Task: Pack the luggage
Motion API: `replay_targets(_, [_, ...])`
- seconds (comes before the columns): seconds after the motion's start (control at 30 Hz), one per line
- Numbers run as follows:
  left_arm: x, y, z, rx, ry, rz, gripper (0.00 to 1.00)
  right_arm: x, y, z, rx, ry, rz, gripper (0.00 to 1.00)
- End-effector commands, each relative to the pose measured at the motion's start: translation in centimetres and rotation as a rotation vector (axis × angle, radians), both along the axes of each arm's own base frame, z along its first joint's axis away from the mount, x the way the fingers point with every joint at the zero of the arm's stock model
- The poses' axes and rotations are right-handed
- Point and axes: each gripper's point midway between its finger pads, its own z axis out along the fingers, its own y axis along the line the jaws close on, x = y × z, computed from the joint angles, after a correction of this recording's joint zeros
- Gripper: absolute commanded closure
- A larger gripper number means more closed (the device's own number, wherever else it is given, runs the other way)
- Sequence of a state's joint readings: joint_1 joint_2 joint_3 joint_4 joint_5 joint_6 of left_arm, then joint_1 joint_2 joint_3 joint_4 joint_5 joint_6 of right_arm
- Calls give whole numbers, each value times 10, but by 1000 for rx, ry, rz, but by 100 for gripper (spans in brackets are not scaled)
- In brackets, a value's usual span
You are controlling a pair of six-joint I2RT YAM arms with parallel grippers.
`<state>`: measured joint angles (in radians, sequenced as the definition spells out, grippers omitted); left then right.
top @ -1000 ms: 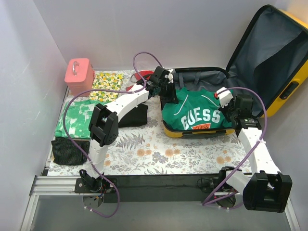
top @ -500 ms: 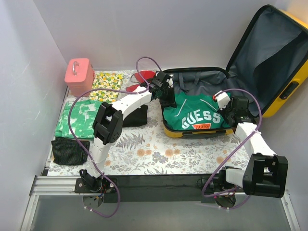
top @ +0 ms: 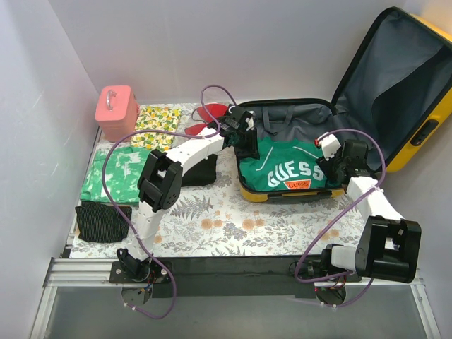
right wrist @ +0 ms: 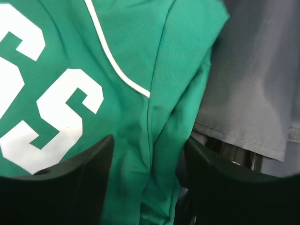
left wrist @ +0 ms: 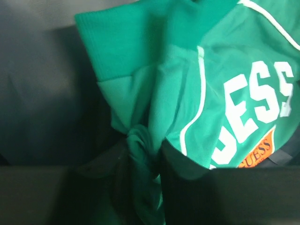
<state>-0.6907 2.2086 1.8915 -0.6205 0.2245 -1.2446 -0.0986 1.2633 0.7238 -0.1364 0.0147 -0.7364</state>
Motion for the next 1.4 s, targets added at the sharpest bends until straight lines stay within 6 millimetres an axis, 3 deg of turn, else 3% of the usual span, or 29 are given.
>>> replay_targets(0.0, [6, -3, 90, -87, -171, -16, 63, 16, 8, 42, 58, -87, 16, 27])
replay_targets(0.17, [16, 4, 152, -131, -332, -30, 34, 20, 23, 89, 153, -141, 32, 19])
replay_targets(0.27, [22, 19, 189, -178, -403, -38, 21, 21, 35, 119, 215, -169, 59, 16])
replay_targets(0.3, [30, 34, 202, -191, -426, -22, 21, 23, 38, 133, 228, -189, 72, 16])
replay_targets(0.37, [34, 49, 217, -213, -447, -43, 20, 16, 44, 134, 252, -150, 86, 19])
replay_targets(0.4, [47, 75, 226, -206, -475, -25, 19, 15, 45, 136, 258, -143, 91, 21])
replay_targets(0.47, [49, 97, 231, -238, -468, -59, 18, 10, 39, 130, 231, -113, 68, 37])
replay_targets(0.5, [62, 130, 237, -225, -494, -20, 18, 6, 36, 123, 217, -94, 55, 49])
replay_targets(0.57, [70, 160, 231, -204, -504, 7, 17, 0, 28, 113, 175, -71, 32, 55])
replay_targets(0.6, [83, 192, 231, -169, -537, 47, 17, -2, 26, 106, 164, -56, 25, 58])
replay_targets(0.63, [85, 209, 241, -155, -582, 68, 17, -6, 24, 93, 157, -25, 15, 59])
replay_targets(0.67, [90, 227, 235, -123, -596, 85, 17, -8, 20, 84, 143, -1, 0, 59])
replay_targets(0.7, [100, 258, 236, -85, -623, 127, 16, -9, 19, 76, 137, 18, -6, 60])
replay_targets(0.77, [115, 293, 233, 26, -682, 134, 16, -12, 15, 52, 124, 75, -27, 60])
replay_targets(0.8, [125, 326, 233, 93, -699, 192, 16, -10, 13, 46, 118, 86, -30, 59])
replay_targets(0.87, [140, 366, 221, 179, -706, 208, 16, -10, 10, 25, 108, 146, -47, 57])
replay_targets(0.9, [146, 399, 228, 219, -729, 262, 15, -10, 10, 19, 108, 164, -51, 55])
replay_targets(0.97, [158, 433, 228, 247, -738, 312, 15, -11, 10, 5, 111, 210, -53, 53])
replay_targets(1.0, [168, 463, 225, 259, -737, 356, 16, -11, 11, 2, 114, 222, -48, 52])
replay_targets(1.07, [175, 485, 226, 248, -745, 370, 15, -10, 13, 0, 125, 231, -44, 48])
replay_targets(1.1, [181, 506, 210, 253, -722, 390, 16, -9, 14, 3, 129, 230, -43, 46])
replay_targets(1.13, [185, 513, 219, 254, -751, 386, 16, -8, 15, 5, 135, 230, -40, 42])
replay_targets(1.37, [202, 537, 184, 243, -767, 349, 18, -3, 22, 43, 184, 150, -48, 30])
